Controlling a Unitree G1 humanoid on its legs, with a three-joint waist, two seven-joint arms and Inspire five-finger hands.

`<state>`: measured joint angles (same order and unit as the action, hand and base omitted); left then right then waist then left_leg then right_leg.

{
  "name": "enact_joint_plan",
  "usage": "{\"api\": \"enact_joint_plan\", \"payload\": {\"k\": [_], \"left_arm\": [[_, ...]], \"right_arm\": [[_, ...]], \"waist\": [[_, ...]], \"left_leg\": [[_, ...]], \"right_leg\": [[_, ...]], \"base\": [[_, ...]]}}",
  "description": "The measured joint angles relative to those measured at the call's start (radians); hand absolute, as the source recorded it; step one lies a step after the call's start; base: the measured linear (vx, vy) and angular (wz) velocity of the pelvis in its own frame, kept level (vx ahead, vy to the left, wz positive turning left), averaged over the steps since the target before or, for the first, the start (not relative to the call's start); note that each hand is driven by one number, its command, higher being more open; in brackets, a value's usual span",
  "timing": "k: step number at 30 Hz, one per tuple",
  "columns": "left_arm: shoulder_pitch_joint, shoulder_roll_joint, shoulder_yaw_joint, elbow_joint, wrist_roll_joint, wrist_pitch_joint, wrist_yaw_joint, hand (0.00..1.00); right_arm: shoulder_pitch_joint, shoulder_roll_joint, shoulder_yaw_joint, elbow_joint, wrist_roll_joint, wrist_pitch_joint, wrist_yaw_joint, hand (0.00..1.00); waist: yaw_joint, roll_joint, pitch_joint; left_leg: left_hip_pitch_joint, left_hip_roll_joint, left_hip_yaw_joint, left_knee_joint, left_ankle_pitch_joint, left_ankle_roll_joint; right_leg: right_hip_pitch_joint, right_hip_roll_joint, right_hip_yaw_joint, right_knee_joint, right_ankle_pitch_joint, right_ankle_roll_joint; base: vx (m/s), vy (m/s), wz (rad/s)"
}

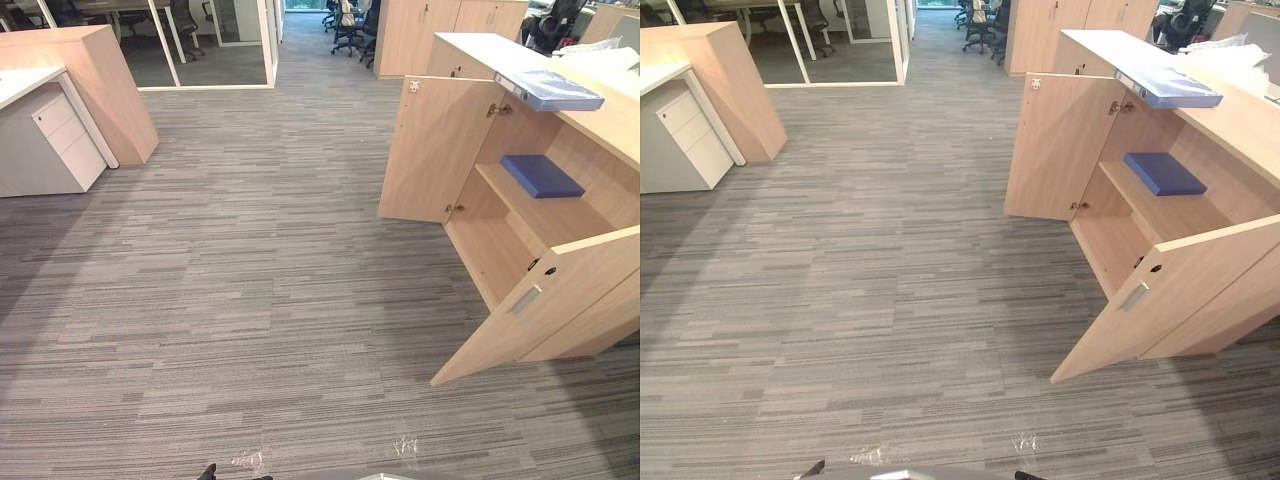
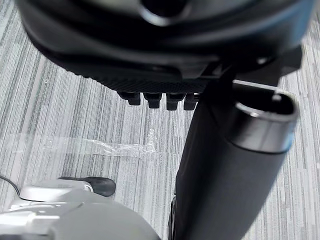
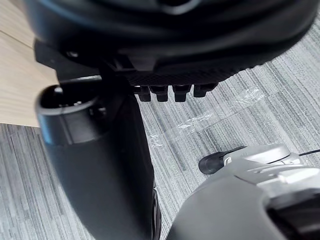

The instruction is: Walk over to the cabinet, pick up the folder, carry it to the office cabinet, place the folder inside the office cabinet, then close the office cabinet door

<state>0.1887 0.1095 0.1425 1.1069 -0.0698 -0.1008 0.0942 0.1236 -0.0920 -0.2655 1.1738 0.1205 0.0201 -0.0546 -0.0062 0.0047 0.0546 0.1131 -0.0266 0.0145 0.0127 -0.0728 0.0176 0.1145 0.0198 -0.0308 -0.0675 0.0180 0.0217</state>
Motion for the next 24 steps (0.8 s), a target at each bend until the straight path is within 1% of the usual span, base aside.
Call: {"api": "enact_joint_plan", "payload": {"k": [1, 5, 16, 21, 24], "left_arm": [[-0.006, -0.002, 0.000, 0.001, -0.016, -0.001, -0.010, 1.00], [-0.010, -0.001, -0.001, 0.008, -0.041, -0.008, -0.030, 1.00], [-0.010, -0.003, 0.000, 0.009, -0.041, -0.008, -0.025, 1.00], [-0.014, -0.003, 0.003, 0.009, -0.039, -0.008, -0.015, 1.00], [-0.015, -0.013, 0.045, 0.009, -0.039, -0.008, -0.012, 1.00]], "right_arm": [[-0.003, 0.000, -0.002, 0.000, 0.000, 0.000, 0.000, 1.00], [-0.017, 0.001, -0.009, 0.000, 0.000, 0.000, 0.002, 1.00], [-0.027, 0.005, -0.027, 0.000, 0.001, 0.000, 0.007, 1.00], [-0.031, 0.005, -0.029, 0.000, 0.004, -0.001, 0.007, 1.00], [-0.035, 0.011, -0.048, -0.001, 0.007, -0.001, 0.007, 1.00]], "waist": [[0.000, 0.001, 0.008], [0.000, 0.002, 0.008], [0.000, 0.004, 0.010], [0.000, 0.002, 0.028], [0.000, -0.001, 0.039]], "left_leg": [[0.013, 0.000, 0.000, -0.008, 0.001, -0.001], [0.013, 0.000, 0.001, -0.010, 0.001, -0.002], [0.013, 0.000, 0.000, -0.017, 0.003, -0.003], [0.012, 0.000, 0.000, -0.023, 0.003, -0.003], [0.004, 0.001, 0.001, -0.024, 0.003, -0.004]], "right_leg": [[0.010, 0.000, -0.001, -0.004, 0.000, 0.000], [0.011, 0.000, -0.001, -0.007, -0.001, 0.002], [0.011, 0.000, -0.001, -0.014, -0.001, 0.003], [0.008, 0.001, -0.002, -0.016, -0.001, 0.002], [0.000, 0.002, -0.002, -0.016, -0.002, 0.002]], "base": [[0.00, 0.000, 0.00], [0.00, 0.000, 0.00], [0.00, 0.000, 0.00], [0.00, 0.000, 0.00], [0.00, 0.000, 0.00]]}}
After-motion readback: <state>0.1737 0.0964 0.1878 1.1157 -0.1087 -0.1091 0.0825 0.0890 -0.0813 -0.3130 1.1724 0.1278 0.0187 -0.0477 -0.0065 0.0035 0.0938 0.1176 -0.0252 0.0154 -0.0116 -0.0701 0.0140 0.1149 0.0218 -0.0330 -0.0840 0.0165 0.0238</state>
